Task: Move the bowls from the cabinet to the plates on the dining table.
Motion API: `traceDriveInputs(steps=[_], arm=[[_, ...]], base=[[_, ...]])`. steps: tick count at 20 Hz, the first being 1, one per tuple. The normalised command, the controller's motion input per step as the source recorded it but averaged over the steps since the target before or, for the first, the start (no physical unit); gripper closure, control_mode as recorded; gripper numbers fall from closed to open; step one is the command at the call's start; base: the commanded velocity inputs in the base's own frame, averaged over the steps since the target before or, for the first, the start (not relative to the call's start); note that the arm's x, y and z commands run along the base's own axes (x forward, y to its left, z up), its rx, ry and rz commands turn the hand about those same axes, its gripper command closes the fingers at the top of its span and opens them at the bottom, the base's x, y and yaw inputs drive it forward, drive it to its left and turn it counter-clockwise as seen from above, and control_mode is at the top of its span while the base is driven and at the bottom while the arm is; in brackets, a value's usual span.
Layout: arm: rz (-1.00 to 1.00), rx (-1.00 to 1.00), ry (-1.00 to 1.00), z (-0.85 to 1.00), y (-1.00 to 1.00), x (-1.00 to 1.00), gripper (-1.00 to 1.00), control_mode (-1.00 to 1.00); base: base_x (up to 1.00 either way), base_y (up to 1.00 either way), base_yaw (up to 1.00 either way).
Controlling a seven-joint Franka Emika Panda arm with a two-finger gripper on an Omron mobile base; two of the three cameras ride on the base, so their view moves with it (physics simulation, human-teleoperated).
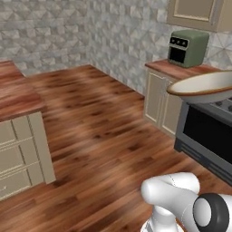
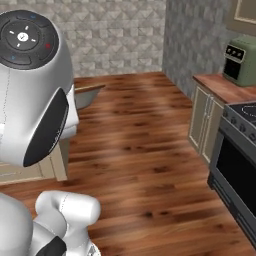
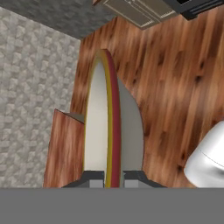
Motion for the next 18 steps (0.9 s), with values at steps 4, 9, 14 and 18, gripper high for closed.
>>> traceDriveInputs(steps=[4,9,14,18], arm=[[0.0,0.0,0.0,0.0,0.0,0.0,1.0,1.0],[0.0,0.0,0.0,0.0,0.0,0.0,1.0,1.0],[0.0,0.0,0.0,0.0,0.0,0.0,1.0,1.0],[0.0,0.0,0.0,0.0,0.0,0.0,1.0,1.0]], base=[[0.03,0.62,0.01],[0.02,0.62,0.0],[-0.01,0.62,0.0],[-0.04,0.62,0.01]])
